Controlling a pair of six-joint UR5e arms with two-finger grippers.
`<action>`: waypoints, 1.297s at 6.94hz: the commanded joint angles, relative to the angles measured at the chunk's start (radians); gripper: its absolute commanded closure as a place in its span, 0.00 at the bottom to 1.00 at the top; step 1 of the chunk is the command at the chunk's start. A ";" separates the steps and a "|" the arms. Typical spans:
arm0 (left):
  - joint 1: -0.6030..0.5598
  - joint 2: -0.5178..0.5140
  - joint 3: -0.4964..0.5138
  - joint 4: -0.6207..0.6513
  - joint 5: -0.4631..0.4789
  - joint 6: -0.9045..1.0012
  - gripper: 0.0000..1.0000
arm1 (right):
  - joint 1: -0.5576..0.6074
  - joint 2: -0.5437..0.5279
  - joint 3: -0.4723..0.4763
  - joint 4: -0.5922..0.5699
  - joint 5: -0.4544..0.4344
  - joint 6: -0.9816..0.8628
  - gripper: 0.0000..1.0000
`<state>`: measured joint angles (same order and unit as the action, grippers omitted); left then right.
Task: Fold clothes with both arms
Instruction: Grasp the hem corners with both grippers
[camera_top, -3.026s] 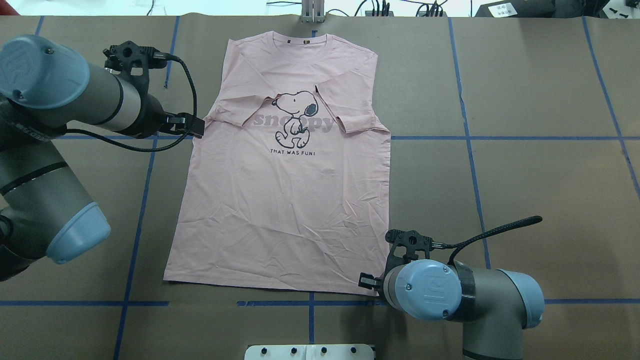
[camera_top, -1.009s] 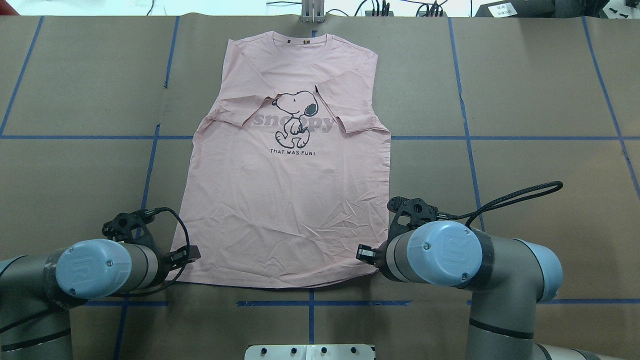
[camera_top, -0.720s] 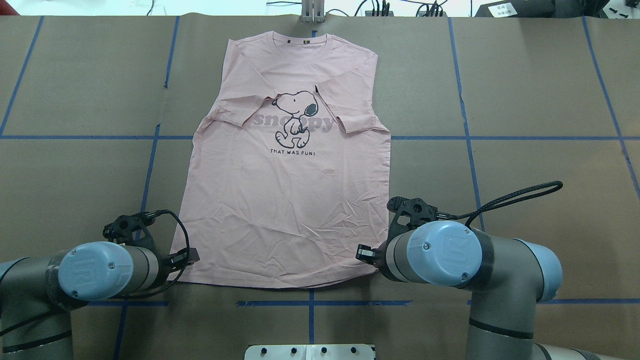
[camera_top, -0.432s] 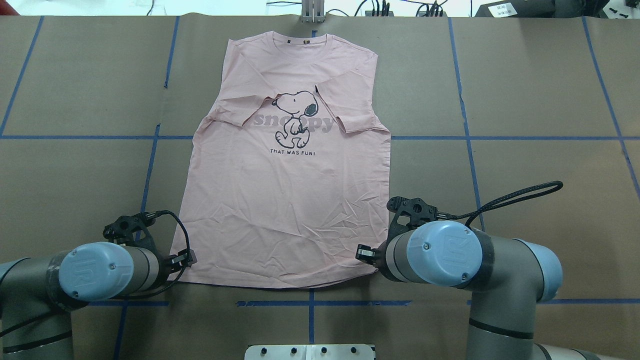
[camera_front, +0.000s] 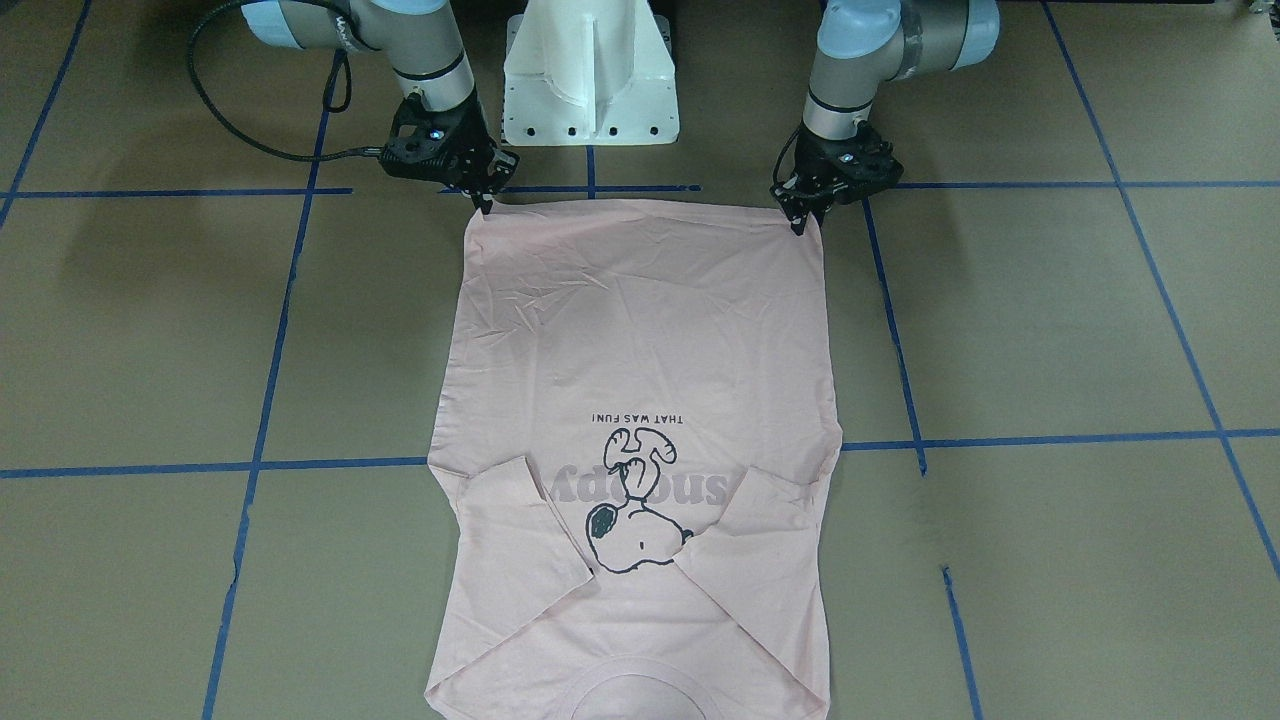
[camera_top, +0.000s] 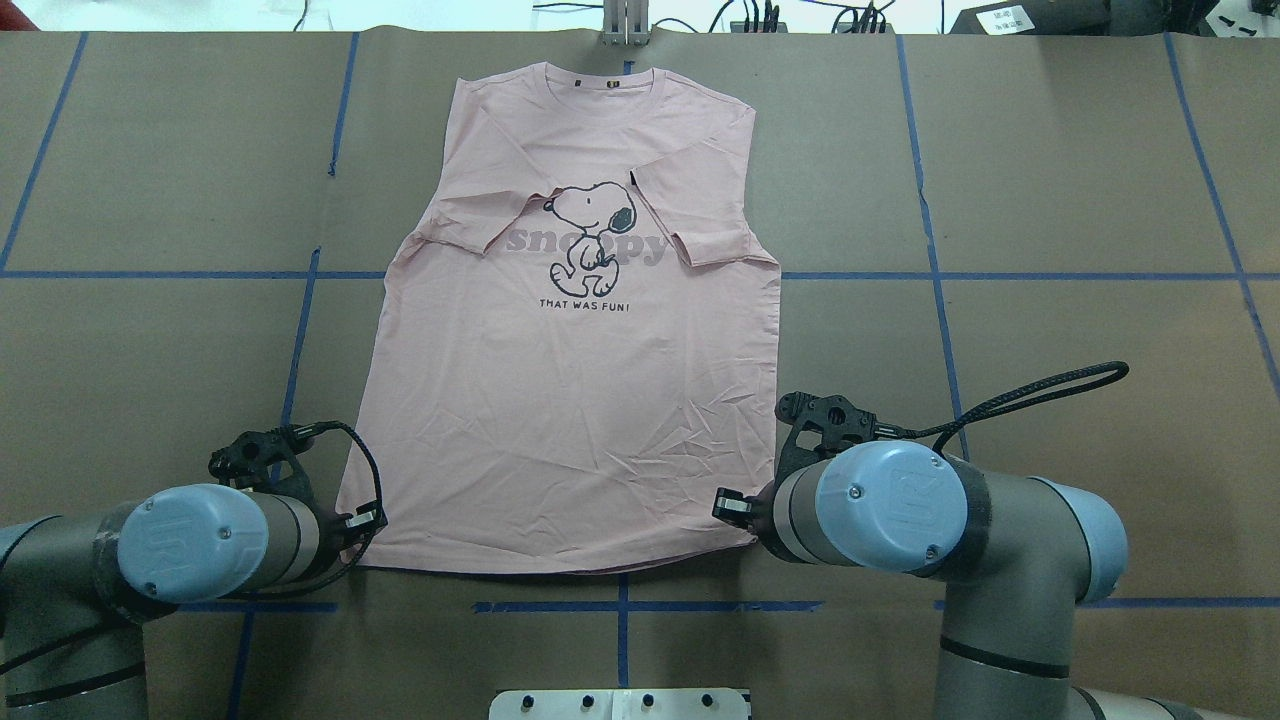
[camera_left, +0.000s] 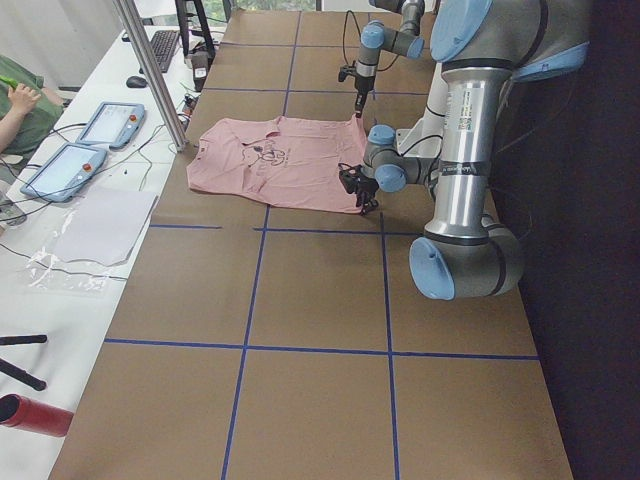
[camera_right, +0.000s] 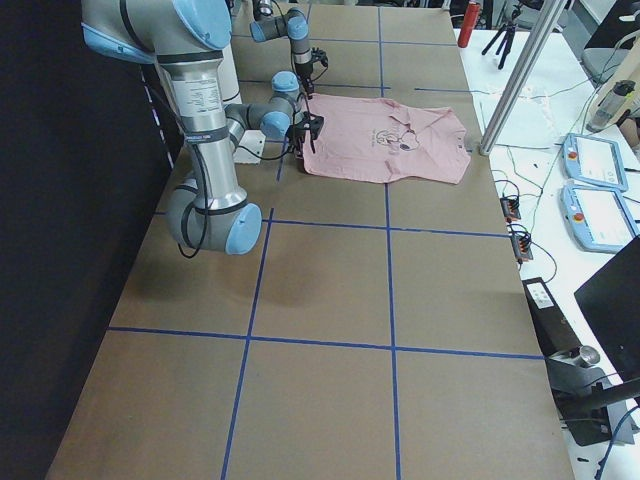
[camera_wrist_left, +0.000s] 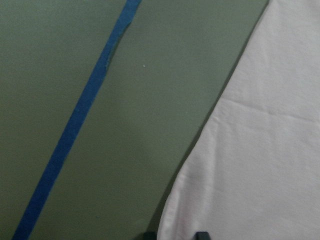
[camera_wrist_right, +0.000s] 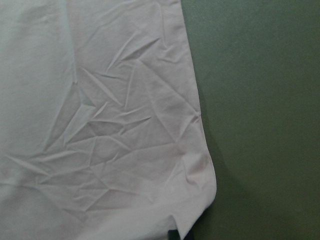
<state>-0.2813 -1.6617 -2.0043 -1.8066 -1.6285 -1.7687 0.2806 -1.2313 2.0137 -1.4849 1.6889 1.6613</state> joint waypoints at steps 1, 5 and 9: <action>-0.001 -0.003 -0.011 0.000 -0.008 -0.001 1.00 | 0.000 -0.004 0.002 0.000 0.000 0.000 1.00; 0.001 -0.007 -0.166 0.015 -0.073 0.005 1.00 | 0.025 -0.149 0.141 0.000 0.053 -0.063 1.00; 0.123 -0.170 -0.253 0.194 -0.073 0.003 1.00 | -0.058 -0.301 0.322 -0.005 0.139 -0.054 1.00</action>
<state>-0.1881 -1.8030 -2.2047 -1.6887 -1.7009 -1.7661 0.2602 -1.4863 2.2741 -1.4877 1.8021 1.6010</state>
